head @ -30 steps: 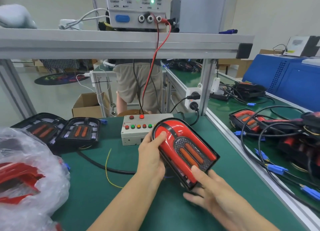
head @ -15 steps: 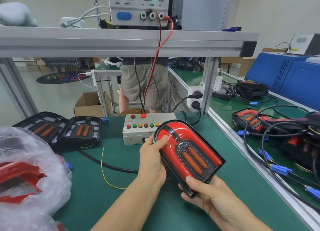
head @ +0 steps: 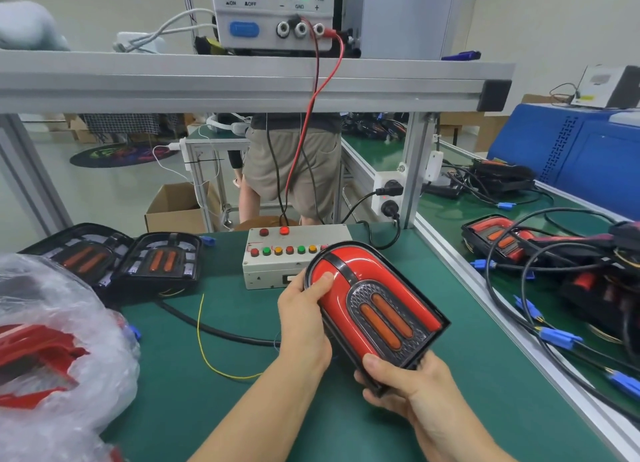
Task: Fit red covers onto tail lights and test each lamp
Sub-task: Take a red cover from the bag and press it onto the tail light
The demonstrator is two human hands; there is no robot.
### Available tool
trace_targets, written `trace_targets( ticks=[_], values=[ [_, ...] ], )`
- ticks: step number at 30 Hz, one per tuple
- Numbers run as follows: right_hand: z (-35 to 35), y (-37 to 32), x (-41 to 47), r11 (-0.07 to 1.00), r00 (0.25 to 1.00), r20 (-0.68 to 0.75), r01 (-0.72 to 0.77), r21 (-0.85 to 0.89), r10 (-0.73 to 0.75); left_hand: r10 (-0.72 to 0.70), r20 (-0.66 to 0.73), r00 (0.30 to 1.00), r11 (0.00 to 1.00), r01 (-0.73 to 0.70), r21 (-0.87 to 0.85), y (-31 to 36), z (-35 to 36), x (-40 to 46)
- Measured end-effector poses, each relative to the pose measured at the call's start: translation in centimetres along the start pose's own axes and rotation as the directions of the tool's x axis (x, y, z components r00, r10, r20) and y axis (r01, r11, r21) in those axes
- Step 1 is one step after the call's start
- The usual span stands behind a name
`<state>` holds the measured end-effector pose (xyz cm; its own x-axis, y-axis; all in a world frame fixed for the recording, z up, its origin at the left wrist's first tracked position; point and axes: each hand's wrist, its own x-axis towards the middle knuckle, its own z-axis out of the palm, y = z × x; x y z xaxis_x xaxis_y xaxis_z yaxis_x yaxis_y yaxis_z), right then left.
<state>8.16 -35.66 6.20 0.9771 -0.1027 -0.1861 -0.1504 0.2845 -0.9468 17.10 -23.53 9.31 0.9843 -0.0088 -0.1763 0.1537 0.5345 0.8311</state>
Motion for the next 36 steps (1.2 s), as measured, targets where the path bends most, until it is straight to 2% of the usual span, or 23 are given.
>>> trace_targets(
  ticks=[3,9,21,24,30,36],
  values=[
    [-0.3,-0.3,0.1,1.000,1.000,0.014,0.011,-0.026,-0.011,-0.012,0.005,1.000,1.000,0.012,-0.005,-0.2,-0.1,-0.1],
    [-1.2,-1.1,0.0,0.999,0.987,0.158,-0.047,0.027,0.042,-0.008,0.088,0.996,0.999,0.011,-0.043,0.4,-0.2,-0.3],
    [-2.2,-0.8,0.9,0.998,0.973,0.223,-0.066,-0.001,0.064,-0.073,0.048,0.996,0.980,0.080,-0.185,0.5,0.4,-0.5],
    [-2.2,-0.5,1.0,0.999,0.980,0.193,-0.041,0.001,0.040,-0.068,0.094,0.993,0.986,0.081,-0.144,0.4,0.4,-0.9],
    [-1.6,-0.9,0.6,0.999,0.985,0.172,0.022,0.046,-0.030,0.044,0.270,0.962,0.987,-0.083,0.136,-0.5,-0.3,-1.6],
    [-0.7,-1.1,0.0,0.993,0.987,0.133,0.080,0.081,-0.090,0.101,0.399,0.911,0.958,-0.197,0.208,-1.8,-0.9,-3.0]
  ],
)
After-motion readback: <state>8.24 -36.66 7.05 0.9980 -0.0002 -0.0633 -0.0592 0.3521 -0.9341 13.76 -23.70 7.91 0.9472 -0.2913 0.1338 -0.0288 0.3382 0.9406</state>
